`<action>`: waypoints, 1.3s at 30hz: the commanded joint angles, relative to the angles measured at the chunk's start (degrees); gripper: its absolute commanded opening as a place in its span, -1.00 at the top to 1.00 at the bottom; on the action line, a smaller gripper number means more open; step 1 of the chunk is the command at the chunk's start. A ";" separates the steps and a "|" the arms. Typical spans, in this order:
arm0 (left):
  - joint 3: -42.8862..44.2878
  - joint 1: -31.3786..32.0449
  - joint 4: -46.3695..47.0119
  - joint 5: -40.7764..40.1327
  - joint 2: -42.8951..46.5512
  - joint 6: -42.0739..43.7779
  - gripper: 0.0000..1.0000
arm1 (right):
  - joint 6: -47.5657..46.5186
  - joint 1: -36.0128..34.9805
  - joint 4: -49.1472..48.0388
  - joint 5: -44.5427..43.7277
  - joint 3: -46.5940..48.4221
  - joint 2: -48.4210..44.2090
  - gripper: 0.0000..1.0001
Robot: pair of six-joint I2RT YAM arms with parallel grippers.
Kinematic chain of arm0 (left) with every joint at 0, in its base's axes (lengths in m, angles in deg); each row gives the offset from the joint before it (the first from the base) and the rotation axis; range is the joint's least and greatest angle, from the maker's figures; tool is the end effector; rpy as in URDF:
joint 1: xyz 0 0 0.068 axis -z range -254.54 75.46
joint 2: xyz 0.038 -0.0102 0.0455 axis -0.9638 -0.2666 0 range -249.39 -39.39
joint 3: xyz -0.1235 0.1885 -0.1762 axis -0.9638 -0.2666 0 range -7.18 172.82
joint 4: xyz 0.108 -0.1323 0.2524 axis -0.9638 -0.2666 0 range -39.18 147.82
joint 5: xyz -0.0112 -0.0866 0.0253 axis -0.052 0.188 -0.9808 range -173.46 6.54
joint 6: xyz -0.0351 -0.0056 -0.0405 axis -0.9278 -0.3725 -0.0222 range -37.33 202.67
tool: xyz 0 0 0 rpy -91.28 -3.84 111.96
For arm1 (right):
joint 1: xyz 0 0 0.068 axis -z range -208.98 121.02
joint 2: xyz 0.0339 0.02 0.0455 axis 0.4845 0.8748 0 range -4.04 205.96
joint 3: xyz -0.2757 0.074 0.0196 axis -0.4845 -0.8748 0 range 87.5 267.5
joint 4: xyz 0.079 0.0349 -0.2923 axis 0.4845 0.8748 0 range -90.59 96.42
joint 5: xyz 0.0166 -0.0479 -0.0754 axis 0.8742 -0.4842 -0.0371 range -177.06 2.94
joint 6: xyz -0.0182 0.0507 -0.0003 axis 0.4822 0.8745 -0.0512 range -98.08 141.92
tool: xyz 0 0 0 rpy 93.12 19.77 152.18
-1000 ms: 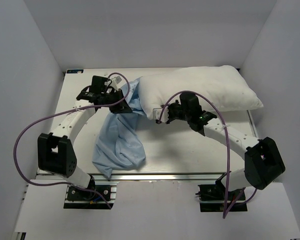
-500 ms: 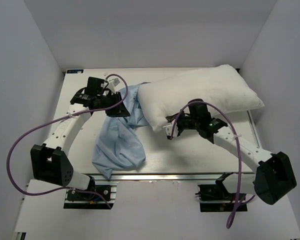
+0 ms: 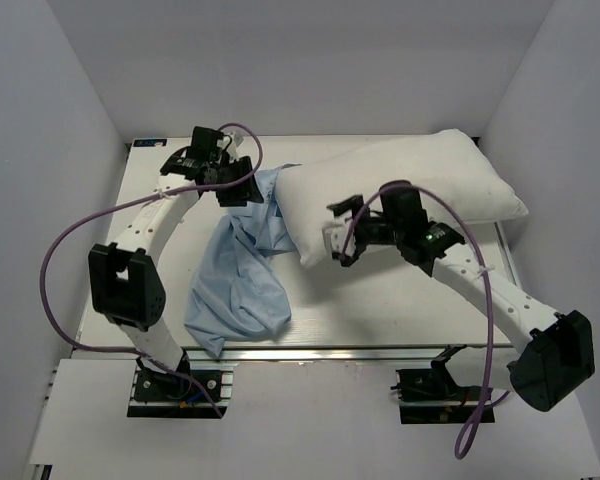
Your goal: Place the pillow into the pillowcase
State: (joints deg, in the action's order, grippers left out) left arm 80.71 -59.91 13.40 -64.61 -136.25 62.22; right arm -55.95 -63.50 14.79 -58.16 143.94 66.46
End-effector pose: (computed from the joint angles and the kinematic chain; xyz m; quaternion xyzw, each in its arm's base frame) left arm 0.3976 -0.1156 0.3167 0.0038 0.9380 -0.2416 0.2486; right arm 0.2502 0.1930 0.3113 -0.7649 0.3606 0.0199 0.5334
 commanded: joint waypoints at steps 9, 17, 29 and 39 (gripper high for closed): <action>11.06 5.14 1.88 -12.86 -11.33 3.40 -0.21 | 48.40 -0.02 -5.97 -10.71 35.03 20.45 -0.79; 11.16 5.14 3.29 -23.77 -14.23 1.73 -0.18 | 60.20 -0.19 6.14 -19.06 52.79 40.85 -0.79; 10.54 3.65 7.07 -22.99 -18.37 -1.79 0.29 | 55.72 1.48 2.03 -20.82 43.84 41.56 -0.79; 8.61 -1.27 13.83 -7.35 -12.84 -6.62 1.00 | 54.93 2.27 5.28 -18.80 42.78 44.90 -0.15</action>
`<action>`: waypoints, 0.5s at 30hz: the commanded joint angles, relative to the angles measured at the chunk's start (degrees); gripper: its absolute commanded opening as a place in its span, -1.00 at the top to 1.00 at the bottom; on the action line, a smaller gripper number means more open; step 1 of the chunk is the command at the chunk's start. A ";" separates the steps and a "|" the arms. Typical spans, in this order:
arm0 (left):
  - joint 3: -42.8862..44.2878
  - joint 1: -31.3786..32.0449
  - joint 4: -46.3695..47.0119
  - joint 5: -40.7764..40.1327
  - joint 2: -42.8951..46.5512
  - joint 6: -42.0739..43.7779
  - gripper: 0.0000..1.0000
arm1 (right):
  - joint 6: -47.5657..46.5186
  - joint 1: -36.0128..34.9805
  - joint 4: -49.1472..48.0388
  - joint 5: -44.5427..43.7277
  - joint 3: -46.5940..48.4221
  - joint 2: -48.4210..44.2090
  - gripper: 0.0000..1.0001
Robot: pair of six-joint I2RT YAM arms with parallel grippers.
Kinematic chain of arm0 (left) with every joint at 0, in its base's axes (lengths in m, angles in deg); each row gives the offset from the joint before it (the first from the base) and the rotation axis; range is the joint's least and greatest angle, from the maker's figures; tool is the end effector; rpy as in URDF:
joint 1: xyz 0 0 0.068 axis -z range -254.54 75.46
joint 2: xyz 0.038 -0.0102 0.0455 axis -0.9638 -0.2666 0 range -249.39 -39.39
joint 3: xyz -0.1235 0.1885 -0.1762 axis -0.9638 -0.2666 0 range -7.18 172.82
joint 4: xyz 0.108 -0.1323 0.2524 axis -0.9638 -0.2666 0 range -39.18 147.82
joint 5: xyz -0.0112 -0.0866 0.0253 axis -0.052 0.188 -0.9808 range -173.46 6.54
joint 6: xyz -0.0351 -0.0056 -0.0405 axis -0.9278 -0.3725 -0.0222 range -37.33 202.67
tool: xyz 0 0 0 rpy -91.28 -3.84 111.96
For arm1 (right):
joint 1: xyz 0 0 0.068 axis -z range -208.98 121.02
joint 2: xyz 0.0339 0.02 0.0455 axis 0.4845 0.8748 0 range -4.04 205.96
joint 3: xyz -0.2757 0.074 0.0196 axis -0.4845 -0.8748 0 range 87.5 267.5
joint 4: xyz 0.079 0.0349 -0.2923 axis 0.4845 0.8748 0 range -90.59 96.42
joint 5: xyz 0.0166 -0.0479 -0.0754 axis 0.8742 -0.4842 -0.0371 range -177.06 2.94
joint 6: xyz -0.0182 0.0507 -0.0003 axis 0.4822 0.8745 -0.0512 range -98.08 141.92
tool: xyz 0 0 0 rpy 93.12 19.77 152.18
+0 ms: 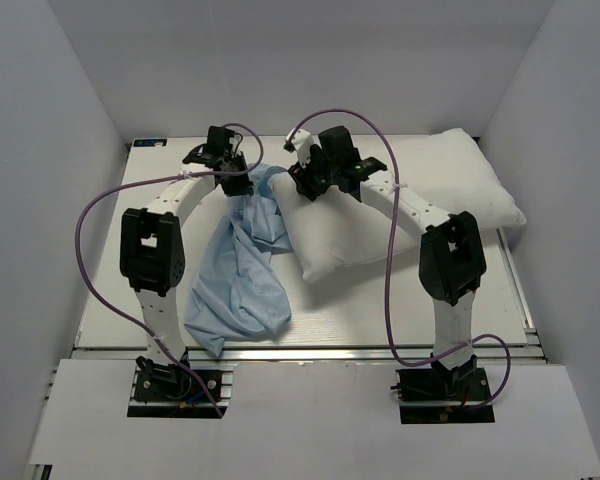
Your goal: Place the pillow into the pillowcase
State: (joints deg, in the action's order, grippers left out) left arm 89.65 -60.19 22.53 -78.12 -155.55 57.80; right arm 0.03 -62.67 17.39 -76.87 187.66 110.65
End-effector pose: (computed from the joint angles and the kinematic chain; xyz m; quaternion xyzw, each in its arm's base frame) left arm 0.4836 -0.1271 0.2339 -0.0731 0.9490 -0.1436 0.2711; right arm 0.4329 0.2962 0.2925 -0.4450 0.7526 0.1267 0.4685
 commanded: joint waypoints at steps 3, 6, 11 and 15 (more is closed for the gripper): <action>1.59 -1.17 5.41 10.03 7.70 -2.65 1.00 | -0.61 1.61 3.82 1.84 0.56 1.41 0.28; 3.00 -1.17 6.55 15.12 7.79 -3.35 1.00 | 0.27 2.05 4.78 3.77 2.67 1.94 0.59; 3.53 -1.17 7.87 22.32 9.11 -3.97 1.00 | 3.69 3.37 4.52 6.06 5.48 1.06 1.00; 3.36 -1.17 7.78 26.19 10.86 -3.79 1.00 | 6.86 4.16 3.47 7.12 8.46 -0.96 1.00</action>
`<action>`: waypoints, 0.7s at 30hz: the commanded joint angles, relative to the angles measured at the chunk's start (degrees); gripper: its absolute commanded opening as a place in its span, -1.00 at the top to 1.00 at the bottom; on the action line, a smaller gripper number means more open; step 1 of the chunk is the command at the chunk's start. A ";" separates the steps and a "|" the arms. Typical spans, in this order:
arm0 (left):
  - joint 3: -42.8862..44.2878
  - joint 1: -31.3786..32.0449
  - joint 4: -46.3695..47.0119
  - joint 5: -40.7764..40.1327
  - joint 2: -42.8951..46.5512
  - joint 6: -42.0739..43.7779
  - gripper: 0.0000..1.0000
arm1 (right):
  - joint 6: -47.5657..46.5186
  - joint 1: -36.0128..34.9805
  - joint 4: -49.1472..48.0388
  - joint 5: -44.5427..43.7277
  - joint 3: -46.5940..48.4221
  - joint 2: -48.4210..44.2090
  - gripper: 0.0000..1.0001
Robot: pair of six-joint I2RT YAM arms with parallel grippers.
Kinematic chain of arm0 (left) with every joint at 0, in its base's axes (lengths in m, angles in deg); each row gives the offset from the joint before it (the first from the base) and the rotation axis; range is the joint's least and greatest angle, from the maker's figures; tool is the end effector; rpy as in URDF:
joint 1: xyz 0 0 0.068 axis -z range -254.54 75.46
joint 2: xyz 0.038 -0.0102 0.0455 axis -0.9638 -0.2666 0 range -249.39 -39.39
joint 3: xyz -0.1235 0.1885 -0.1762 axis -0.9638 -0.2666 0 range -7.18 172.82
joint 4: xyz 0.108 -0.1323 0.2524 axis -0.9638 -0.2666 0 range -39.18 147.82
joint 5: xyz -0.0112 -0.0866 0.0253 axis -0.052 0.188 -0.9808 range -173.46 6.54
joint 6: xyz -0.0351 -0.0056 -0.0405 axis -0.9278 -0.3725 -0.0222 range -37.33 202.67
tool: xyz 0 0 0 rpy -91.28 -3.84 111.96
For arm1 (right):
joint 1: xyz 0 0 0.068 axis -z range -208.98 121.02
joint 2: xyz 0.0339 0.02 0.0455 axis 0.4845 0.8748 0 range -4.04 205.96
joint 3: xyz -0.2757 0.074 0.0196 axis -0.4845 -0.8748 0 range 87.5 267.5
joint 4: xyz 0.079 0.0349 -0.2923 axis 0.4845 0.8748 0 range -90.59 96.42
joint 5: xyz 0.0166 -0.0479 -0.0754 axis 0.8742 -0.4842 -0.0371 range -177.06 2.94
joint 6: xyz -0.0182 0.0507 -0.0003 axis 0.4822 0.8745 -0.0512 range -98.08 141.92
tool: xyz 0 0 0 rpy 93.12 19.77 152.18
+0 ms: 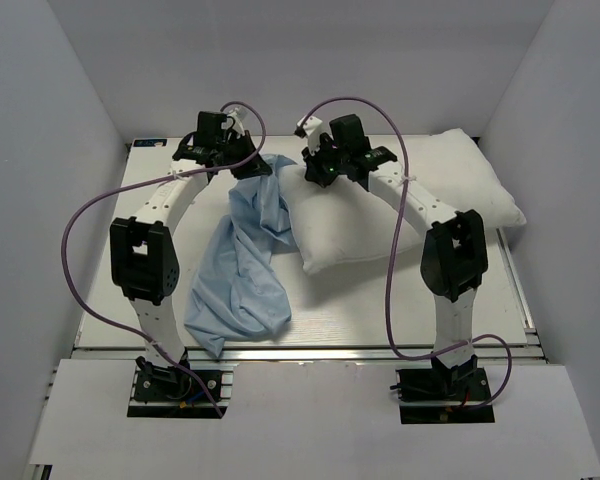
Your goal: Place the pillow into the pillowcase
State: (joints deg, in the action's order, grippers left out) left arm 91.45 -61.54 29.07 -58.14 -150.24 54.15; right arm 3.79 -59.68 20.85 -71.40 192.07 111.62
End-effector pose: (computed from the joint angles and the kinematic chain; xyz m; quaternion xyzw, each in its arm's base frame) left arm 0.4797 -0.1263 0.3005 -0.0297 0.8919 -0.3299 0.3079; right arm 0.4494 0.2781 0.3087 -0.4187 0.7639 0.1709 0.4604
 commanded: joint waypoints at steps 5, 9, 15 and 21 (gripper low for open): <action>4.01 0.19 1.16 9.57 5.30 -1.10 1.00 | 6.88 0.73 -1.48 4.46 9.32 -2.19 1.00; 10.34 0.28 -0.07 11.41 1.52 -2.07 1.00 | 3.99 -2.34 -3.23 4.47 8.81 -4.03 1.00; 19.58 1.77 0.09 16.58 -3.93 -4.62 1.00 | -1.99 -5.95 -12.37 -2.29 0.45 -6.50 1.00; 15.82 3.18 -0.51 19.15 -4.46 -4.45 1.00 | -5.33 -4.99 -21.94 -10.46 1.96 -5.78 1.00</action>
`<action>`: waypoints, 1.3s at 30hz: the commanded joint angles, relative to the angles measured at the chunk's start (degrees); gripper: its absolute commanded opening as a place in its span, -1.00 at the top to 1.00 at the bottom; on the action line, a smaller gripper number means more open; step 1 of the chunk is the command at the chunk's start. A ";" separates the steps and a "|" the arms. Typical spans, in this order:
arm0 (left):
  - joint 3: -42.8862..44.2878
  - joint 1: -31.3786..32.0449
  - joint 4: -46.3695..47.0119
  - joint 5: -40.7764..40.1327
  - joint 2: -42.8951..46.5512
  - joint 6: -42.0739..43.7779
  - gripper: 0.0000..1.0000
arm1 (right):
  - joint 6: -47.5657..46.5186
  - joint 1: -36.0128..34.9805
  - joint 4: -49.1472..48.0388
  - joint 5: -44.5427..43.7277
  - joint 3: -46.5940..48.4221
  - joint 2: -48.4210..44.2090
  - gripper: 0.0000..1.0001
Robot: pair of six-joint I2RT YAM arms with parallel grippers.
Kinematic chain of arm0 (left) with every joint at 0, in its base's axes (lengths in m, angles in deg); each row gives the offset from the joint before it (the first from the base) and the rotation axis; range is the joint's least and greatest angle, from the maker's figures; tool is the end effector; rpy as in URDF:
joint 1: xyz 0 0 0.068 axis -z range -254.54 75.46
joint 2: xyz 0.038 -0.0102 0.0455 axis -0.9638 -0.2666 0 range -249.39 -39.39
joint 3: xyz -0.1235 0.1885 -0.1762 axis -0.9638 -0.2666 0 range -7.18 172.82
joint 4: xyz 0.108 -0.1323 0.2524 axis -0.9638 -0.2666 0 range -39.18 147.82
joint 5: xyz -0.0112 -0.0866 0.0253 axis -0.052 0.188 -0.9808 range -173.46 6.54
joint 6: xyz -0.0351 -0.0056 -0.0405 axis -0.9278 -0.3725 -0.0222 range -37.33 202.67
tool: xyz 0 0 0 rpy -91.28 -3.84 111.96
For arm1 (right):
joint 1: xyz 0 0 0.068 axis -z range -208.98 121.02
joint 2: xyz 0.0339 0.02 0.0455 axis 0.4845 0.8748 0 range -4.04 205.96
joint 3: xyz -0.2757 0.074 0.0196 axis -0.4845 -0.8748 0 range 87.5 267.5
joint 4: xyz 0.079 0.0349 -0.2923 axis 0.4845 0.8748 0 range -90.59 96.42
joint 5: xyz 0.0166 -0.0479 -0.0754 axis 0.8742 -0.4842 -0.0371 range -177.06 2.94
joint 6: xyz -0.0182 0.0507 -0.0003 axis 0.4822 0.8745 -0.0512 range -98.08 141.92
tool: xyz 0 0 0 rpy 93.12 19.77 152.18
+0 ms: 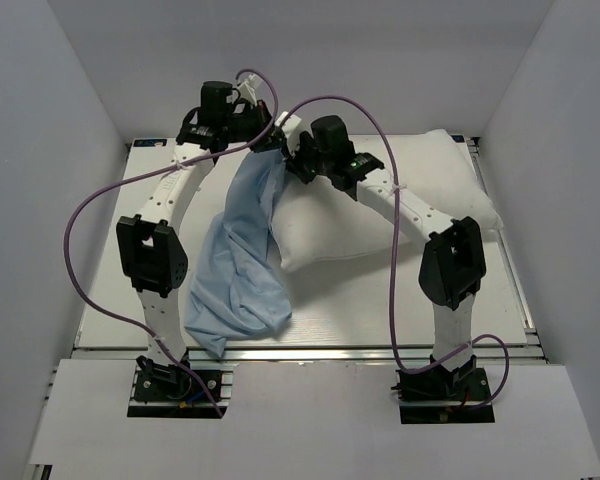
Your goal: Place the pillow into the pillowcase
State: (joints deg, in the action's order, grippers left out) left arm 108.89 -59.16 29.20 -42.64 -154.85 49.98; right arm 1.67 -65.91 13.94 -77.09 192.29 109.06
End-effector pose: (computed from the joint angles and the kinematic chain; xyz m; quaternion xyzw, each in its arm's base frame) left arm 0.4938 -0.1599 0.3799 0.0567 0.8213 -0.4696 0.3191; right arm 0.4166 0.3209 0.3441 -0.4394 0.7057 0.1516 0.5347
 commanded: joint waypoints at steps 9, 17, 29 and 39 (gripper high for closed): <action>0.10 2.38 -2.84 2.60 -5.73 -0.88 0.85 | -5.59 2.91 -32.36 -12.61 -3.89 -2.63 1.00; 11.46 0.54 -7.24 -7.23 -6.72 -2.47 0.32 | -3.75 4.58 -31.76 -16.05 -2.07 4.66 0.87; -28.46 -3.60 -1.99 -21.75 25.68 -0.70 -0.06 | -5.68 11.17 -14.62 5.04 1.73 -1.28 -0.60; -53.29 1.22 6.38 -21.74 37.76 -9.14 -0.08 | -36.76 12.68 8.05 34.47 -14.76 -23.69 -0.79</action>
State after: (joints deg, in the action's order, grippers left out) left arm 59.38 -60.58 31.91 -63.25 -118.50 43.90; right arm -18.68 -51.72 12.80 -56.65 183.18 90.94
